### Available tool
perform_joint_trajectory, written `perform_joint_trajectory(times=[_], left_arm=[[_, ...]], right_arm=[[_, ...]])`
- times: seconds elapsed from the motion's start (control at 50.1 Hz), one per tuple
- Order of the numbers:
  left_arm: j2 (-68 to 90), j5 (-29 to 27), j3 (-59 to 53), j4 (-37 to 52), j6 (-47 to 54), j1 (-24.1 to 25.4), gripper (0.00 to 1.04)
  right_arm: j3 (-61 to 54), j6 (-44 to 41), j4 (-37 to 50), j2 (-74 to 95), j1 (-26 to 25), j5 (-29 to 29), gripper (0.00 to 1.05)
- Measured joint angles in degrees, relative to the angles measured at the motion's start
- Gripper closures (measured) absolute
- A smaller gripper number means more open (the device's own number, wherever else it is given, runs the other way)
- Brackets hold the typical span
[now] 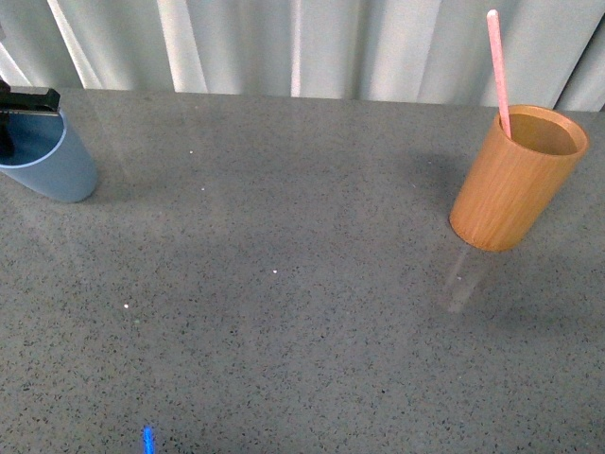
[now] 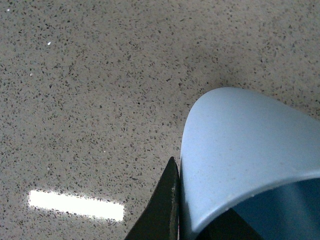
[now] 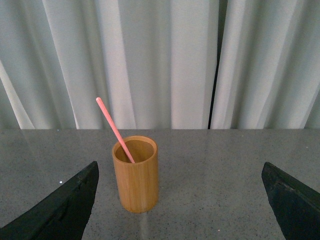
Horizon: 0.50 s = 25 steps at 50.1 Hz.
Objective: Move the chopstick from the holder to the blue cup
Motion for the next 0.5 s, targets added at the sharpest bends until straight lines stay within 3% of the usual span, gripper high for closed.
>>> perform_joint_trajectory(times=[0.319, 0.499], left_arm=[[-9.1, 3.5, -6.6, -0.7, 3.6, -3.8, 1.01], [-22.3, 7.3, -15.9, -2.3, 5.4, -13.3, 1.01]], right_arm=[[0.0, 0.0, 0.0, 0.0, 0.0, 0.0, 0.1], [0.0, 0.0, 0.0, 0.0, 0.0, 0.0, 0.1]])
